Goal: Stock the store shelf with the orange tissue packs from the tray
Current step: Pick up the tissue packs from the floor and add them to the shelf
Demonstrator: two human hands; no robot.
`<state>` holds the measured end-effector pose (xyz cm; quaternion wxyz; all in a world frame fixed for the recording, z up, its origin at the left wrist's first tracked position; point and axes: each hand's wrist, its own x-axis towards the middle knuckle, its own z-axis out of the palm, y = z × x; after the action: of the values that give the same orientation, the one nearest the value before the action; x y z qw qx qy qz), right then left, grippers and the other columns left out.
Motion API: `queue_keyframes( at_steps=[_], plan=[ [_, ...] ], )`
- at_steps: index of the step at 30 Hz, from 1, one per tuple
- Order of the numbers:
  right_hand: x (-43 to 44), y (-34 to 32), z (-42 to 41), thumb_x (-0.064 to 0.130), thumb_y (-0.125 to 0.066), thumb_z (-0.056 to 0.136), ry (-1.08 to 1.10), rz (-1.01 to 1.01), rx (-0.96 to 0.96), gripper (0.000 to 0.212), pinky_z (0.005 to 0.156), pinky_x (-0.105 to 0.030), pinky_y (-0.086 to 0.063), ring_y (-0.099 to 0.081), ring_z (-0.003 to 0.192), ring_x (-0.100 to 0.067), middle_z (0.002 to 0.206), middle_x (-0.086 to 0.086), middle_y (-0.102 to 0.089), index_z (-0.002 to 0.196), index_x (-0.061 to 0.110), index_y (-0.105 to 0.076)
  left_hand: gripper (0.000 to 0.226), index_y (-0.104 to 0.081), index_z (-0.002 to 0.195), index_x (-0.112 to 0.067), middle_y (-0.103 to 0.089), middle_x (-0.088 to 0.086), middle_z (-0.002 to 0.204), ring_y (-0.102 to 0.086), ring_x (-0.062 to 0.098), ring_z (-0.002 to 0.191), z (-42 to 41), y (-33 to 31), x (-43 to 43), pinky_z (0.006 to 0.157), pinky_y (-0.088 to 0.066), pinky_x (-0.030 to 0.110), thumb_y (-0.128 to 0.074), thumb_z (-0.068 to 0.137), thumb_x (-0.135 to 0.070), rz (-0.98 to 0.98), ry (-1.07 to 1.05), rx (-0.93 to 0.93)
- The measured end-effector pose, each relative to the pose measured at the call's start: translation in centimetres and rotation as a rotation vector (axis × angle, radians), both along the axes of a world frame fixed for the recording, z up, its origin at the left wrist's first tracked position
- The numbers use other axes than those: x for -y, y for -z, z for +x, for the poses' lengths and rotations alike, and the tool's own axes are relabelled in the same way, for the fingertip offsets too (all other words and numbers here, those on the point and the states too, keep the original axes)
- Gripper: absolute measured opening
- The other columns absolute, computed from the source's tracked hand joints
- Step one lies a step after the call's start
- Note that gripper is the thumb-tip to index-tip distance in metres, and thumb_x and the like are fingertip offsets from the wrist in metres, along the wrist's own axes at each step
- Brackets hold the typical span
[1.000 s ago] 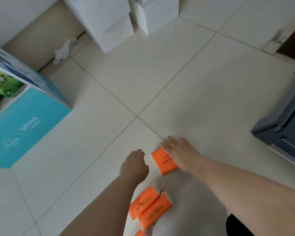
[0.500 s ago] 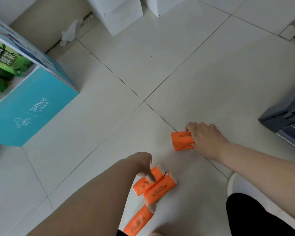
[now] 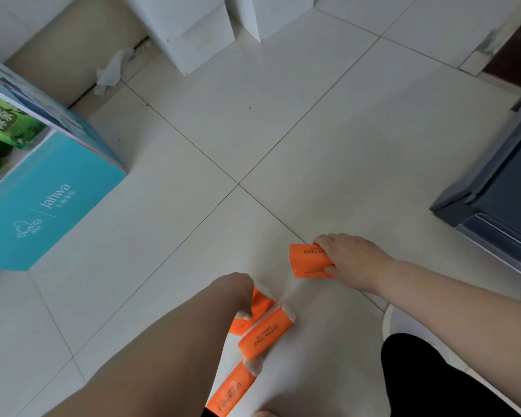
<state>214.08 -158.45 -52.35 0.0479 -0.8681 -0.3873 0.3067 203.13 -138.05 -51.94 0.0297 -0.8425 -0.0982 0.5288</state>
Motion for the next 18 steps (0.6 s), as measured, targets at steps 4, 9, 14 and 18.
queue_keyframes(
  at_steps=[4,9,14,18],
  plan=[
    [0.4,-0.9,0.3,0.022,-0.050,0.089,-0.016,0.052,0.045,0.038,0.089,-0.034,-0.041,-0.048,0.109,-0.024,0.121,-0.003,-0.047,0.126,0.019,-0.043,0.030,-0.051,0.111,-0.010,-0.056,0.004,0.100,-0.057,0.022,0.094,1.1,-0.2,0.4,0.066,-0.042,0.029,-0.058,0.083,-0.019,0.010,-0.070,0.165],
    [0.8,-4.5,1.4,0.019,-0.052,0.086,0.012,0.088,0.141,0.036,0.084,-0.032,-0.039,-0.047,0.108,-0.024,0.118,-0.004,-0.045,0.122,0.017,-0.047,0.029,-0.044,0.106,-0.013,-0.050,0.004,0.102,-0.053,0.024,0.090,3.6,-3.4,0.9,0.067,-0.039,0.030,-0.054,0.079,-0.018,-0.077,-0.382,0.518],
    [2.5,-10.2,1.9,0.020,-0.052,0.084,0.052,0.083,0.253,0.042,0.085,-0.033,-0.040,-0.045,0.109,-0.024,0.120,-0.004,-0.045,0.125,0.017,-0.046,0.029,-0.048,0.107,-0.013,-0.046,0.006,0.102,-0.055,0.029,0.089,4.6,-9.2,2.1,0.069,-0.047,0.035,-0.051,0.078,-0.014,-0.196,-0.592,0.805],
    [4.4,-15.8,0.8,0.021,-0.053,0.086,0.147,0.152,0.336,0.042,0.085,-0.033,-0.041,-0.044,0.108,-0.023,0.120,-0.004,-0.042,0.127,0.017,-0.046,0.031,-0.048,0.111,-0.016,-0.045,0.006,0.104,-0.053,0.025,0.084,4.3,-14.8,3.1,0.070,-0.049,0.034,-0.049,0.080,-0.013,-0.299,-0.637,0.955]
  ],
)
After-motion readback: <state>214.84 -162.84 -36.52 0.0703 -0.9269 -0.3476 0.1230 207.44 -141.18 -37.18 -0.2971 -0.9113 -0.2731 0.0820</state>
